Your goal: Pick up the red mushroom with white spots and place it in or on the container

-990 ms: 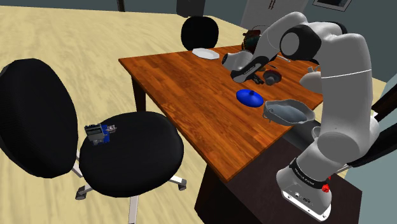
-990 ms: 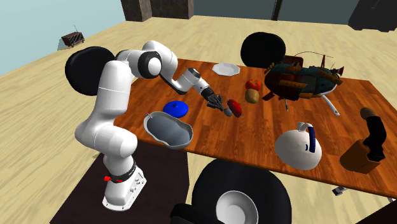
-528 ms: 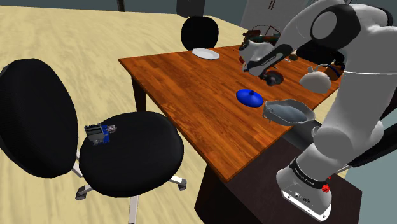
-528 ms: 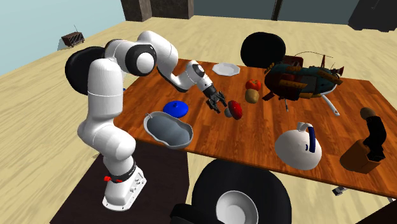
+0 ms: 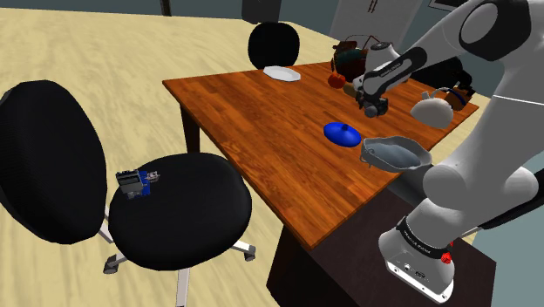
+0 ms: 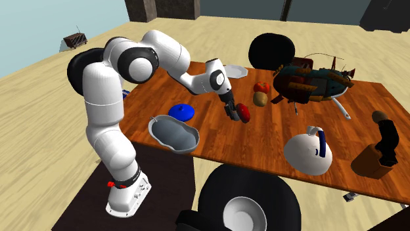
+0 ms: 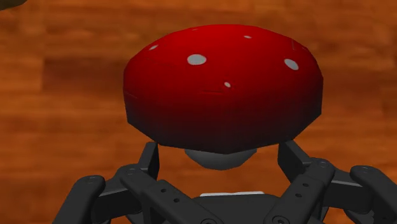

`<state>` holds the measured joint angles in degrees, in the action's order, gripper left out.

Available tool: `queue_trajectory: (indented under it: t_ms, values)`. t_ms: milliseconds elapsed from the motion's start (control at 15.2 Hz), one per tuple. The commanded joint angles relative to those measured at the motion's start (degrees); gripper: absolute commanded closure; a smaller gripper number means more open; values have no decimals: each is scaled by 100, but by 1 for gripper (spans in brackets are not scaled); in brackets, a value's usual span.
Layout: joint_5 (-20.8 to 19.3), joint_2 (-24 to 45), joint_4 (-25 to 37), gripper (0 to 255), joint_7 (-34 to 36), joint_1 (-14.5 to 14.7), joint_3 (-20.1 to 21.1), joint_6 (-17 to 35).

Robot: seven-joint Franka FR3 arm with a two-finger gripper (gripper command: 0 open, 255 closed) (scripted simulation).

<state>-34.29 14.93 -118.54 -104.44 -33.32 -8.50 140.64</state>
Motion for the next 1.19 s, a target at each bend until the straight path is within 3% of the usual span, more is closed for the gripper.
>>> queue_trajectory:
  t_ms: [0,528,594,1122]
  values:
    - [-28,113,-3,0,3,-36,-24,138]
    - [-38,149,4,0,9,-44,-32,171]
    - [-38,149,4,255,10,-44,-32,171]
    - [-38,151,4,255,10,-45,-32,173]
